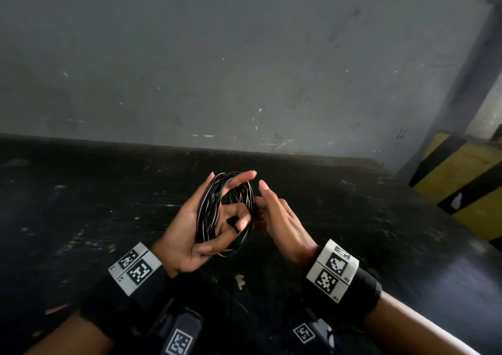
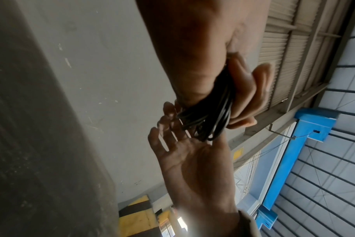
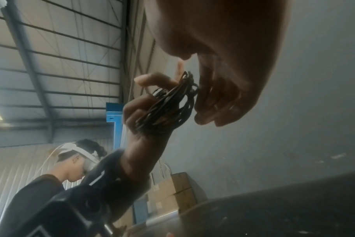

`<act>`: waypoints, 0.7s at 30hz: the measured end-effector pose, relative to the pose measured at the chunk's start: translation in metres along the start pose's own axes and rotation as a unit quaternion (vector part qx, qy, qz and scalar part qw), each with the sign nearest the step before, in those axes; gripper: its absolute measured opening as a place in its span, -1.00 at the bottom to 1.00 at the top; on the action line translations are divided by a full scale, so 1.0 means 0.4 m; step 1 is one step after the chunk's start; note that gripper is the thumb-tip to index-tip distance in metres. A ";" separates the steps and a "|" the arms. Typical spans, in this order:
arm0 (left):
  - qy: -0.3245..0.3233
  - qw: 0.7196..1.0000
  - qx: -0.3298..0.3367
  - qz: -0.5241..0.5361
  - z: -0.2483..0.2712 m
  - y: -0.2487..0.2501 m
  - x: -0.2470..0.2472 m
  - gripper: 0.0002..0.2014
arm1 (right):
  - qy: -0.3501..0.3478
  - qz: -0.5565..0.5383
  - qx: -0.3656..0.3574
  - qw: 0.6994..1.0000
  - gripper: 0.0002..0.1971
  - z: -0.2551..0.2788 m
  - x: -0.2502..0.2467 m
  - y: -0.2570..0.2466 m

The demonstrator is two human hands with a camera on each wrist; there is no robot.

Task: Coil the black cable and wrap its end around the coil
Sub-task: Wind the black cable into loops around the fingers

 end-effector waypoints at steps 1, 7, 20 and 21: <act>-0.002 1.000 -0.001 0.001 0.001 -0.003 0.000 -0.41 | -0.008 0.012 -0.004 1.000 -0.31 -0.001 0.004 -0.010; -0.025 0.999 -0.003 0.022 0.001 -0.002 0.008 -0.42 | 0.019 0.028 -0.057 0.998 -0.38 -0.020 0.001 -0.029; -0.008 0.999 0.000 0.053 -0.001 -0.002 -0.001 -0.43 | -0.004 -0.008 -0.099 0.995 -0.30 -0.036 0.044 -0.036; -0.001 0.999 0.002 0.051 0.000 -0.003 -0.001 -0.44 | 0.009 -0.002 -0.106 0.994 -0.31 -0.038 0.048 -0.026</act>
Point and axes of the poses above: each hand's wrist, its own z-axis away from the middle knuckle, its own x-axis out of the palm, y = z × x, the point moved 2 cm from there along -z, towards the middle knuckle, and after that the axes turned 15 degrees about -y, right-handed, at the moved point
